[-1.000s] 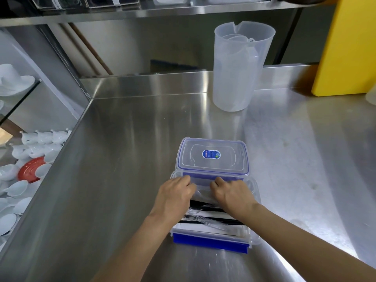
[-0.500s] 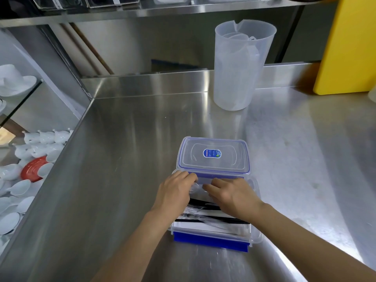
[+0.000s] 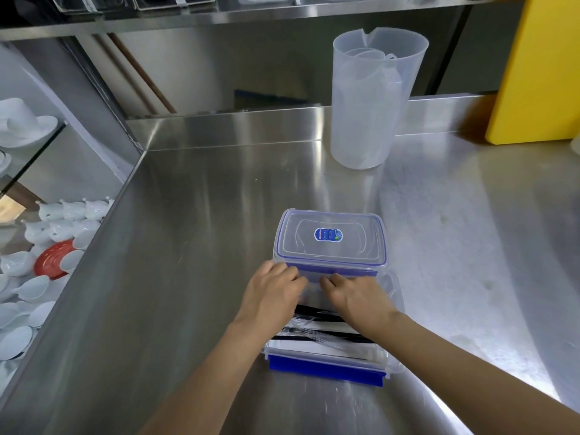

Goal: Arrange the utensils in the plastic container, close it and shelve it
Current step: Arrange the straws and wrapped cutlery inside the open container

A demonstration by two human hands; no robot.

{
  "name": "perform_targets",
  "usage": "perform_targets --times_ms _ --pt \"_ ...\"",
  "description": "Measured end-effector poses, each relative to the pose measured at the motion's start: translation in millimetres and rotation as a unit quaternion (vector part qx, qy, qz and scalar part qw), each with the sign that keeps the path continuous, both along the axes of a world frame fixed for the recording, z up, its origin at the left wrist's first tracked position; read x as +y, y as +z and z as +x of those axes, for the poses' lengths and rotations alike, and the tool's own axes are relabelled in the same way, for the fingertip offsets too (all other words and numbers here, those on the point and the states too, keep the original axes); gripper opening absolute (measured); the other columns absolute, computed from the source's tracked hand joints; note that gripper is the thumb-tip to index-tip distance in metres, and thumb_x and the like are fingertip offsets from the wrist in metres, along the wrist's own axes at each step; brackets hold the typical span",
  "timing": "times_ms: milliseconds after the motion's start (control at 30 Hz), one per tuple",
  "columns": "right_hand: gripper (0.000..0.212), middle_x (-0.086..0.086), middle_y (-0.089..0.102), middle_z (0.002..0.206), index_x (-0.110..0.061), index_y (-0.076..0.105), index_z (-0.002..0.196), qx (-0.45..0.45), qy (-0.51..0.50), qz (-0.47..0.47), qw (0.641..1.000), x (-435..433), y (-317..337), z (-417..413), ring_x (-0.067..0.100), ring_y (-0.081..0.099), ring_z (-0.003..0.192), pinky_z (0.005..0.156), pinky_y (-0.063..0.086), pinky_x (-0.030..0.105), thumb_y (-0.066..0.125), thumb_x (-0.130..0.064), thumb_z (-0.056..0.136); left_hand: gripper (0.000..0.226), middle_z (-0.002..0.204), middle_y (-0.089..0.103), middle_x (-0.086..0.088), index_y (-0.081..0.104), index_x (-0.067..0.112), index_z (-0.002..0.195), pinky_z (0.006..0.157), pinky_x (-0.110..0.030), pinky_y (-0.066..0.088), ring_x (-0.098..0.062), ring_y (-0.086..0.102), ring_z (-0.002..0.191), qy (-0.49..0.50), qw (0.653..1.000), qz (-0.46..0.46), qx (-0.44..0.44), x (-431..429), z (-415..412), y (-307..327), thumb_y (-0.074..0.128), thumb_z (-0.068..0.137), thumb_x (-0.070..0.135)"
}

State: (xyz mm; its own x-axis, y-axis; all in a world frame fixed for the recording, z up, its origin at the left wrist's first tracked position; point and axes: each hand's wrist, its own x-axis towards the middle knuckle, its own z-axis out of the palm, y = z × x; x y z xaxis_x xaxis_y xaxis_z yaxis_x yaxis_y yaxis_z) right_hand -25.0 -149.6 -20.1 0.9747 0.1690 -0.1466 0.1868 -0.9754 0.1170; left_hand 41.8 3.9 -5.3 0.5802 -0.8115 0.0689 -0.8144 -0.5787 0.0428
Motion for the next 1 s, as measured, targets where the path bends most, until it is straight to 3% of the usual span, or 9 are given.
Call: perform_targets --times_ms 100,267,367,533,633,700,800,867,1000 --pt "0.034 0.021 0.057 0.122 0.0 0.045 0.124 0.027 -0.009 0.006 1.0 1.1 -0.6 0.8 0.038 0.062 0.099 0.083 0.053 0.044 0.039 0.002 0.091 0.024 0.051 0.057 0.002 0.066 0.017 0.055 0.056 -0.025 0.046 -0.019 0.055 0.053 0.001 0.999 0.032 -0.005 -2.7 1.1 1.6 0.077 0.045 -0.002" --pt "0.023 0.004 0.072 0.078 -0.012 0.071 0.084 -0.024 0.016 -0.027 0.999 2.8 5.4 -3.5 0.021 0.067 0.048 0.043 0.055 0.024 0.08 -0.012 0.062 0.022 0.045 0.054 0.003 0.065 0.018 0.049 0.054 -0.024 0.046 -0.017 0.054 0.049 0.003 0.998 0.064 -0.016 -4.7 -0.5 2.1 0.081 0.046 0.003" --pt "0.023 0.008 0.071 0.073 -0.011 0.07 0.082 -0.024 0.0 -0.024 0.999 3.1 8.2 1.1 0.023 0.067 0.048 0.043 0.054 0.025 0.08 -0.011 0.061 0.023 0.046 0.055 0.001 0.065 0.016 0.05 0.054 -0.024 0.047 -0.019 0.054 0.049 0.009 0.998 0.065 -0.009 -3.6 -0.8 3.4 0.079 0.045 -0.001" --pt "0.035 0.005 0.063 0.044 -0.011 0.067 0.054 -0.071 -0.029 -0.007 0.997 5.7 9.7 1.6 0.02 0.056 0.028 0.03 0.042 0.018 0.09 -0.011 0.028 0.026 0.044 0.056 0.0 0.064 0.014 0.047 0.052 -0.023 0.048 -0.019 0.054 0.046 0.021 0.998 0.066 -0.012 -6.2 1.1 4.3 0.078 0.038 -0.006" --pt "0.031 0.004 0.064 0.049 -0.013 0.067 0.058 -0.082 -0.016 0.043 0.996 5.6 6.9 1.1 0.022 0.057 0.032 0.032 0.045 0.019 0.089 -0.008 0.036 0.025 0.047 0.059 -0.001 0.065 0.013 0.051 0.056 -0.024 0.048 -0.02 0.056 0.049 0.017 0.998 0.053 -0.003 -5.5 1.7 0.9 0.079 0.041 -0.005" --pt "0.023 0.006 0.065 0.052 -0.012 0.07 0.061 -0.09 0.023 0.136 0.986 3.7 8.9 0.1 0.025 0.059 0.038 0.033 0.047 0.021 0.087 -0.004 0.048 0.024 0.05 0.06 -0.001 0.065 0.013 0.054 0.057 -0.025 0.047 -0.02 0.056 0.051 0.016 0.999 0.03 0.007 -4.5 2.6 -0.7 0.08 0.044 -0.003" --pt "0.008 0.008 0.071 0.078 -0.014 0.074 0.081 -0.013 0.055 0.25 0.967 1.9 15.0 -2.0 0.029 0.066 0.067 0.051 0.052 0.031 0.071 -0.009 0.075 0.014 0.059 0.063 -0.001 0.067 0.012 0.063 0.062 -0.029 0.048 -0.022 0.058 0.058 0.006 0.999 -0.01 0.033 -1.4 5.6 -1.5 0.076 0.06 0.001" --pt "0.015 0.003 0.068 0.098 -0.018 0.072 0.094 0.053 0.054 0.229 0.97 -1.6 15.1 -4.6 0.023 0.061 0.087 0.063 0.046 0.03 0.062 -0.025 0.085 0.006 0.071 0.067 -0.003 0.069 0.01 0.076 0.07 -0.033 0.046 -0.023 0.059 0.068 -0.027 0.996 -0.043 0.078 2.3 8.5 -1.3 0.069 0.074 0.004" --pt "0.027 0.003 0.061 0.107 -0.016 0.066 0.1 0.116 0.075 0.152 0.979 -0.6 13.5 -5.6 0.022 0.057 0.096 0.066 0.039 0.028 0.06 -0.039 0.086 0.005 0.075 0.068 -0.002 0.069 0.01 0.082 0.07 -0.034 0.046 -0.023 0.06 0.071 -0.06 0.987 -0.081 0.125 10.3 11.7 4.4 0.066 0.081 0.007"
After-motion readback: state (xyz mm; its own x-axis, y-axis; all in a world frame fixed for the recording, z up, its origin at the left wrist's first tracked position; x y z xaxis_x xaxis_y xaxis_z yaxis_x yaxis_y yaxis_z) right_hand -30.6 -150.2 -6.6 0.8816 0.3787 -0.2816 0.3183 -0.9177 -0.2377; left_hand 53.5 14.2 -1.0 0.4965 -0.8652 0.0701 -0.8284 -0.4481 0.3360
